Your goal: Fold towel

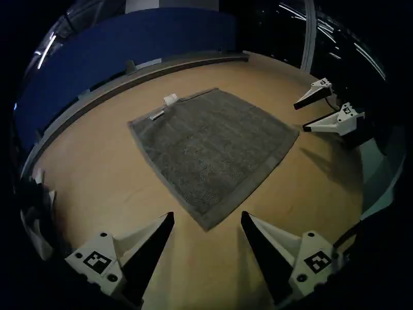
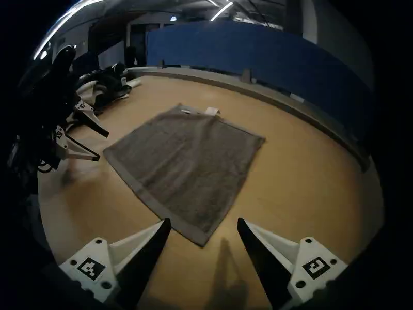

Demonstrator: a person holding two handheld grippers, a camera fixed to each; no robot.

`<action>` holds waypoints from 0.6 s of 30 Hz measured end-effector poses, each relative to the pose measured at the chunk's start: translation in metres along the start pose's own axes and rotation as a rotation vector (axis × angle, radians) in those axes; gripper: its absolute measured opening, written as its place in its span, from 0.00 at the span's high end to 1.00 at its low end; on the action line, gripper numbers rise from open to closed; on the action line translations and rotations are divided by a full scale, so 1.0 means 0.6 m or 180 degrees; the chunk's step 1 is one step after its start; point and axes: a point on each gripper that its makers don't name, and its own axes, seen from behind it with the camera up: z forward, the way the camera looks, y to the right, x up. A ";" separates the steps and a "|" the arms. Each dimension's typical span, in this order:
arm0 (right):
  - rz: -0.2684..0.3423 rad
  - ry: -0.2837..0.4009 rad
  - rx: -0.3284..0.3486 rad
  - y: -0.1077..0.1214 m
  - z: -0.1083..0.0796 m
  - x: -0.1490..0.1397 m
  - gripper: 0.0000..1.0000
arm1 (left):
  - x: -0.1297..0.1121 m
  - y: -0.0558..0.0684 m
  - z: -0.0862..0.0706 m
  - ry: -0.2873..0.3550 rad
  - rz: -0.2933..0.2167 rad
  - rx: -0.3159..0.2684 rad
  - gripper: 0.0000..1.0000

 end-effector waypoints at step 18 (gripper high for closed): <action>-0.0002 -0.0256 0.0015 0.000 0.024 -0.039 0.19 | -0.019 0.003 0.021 -0.0229 0.0078 0.0007 0.09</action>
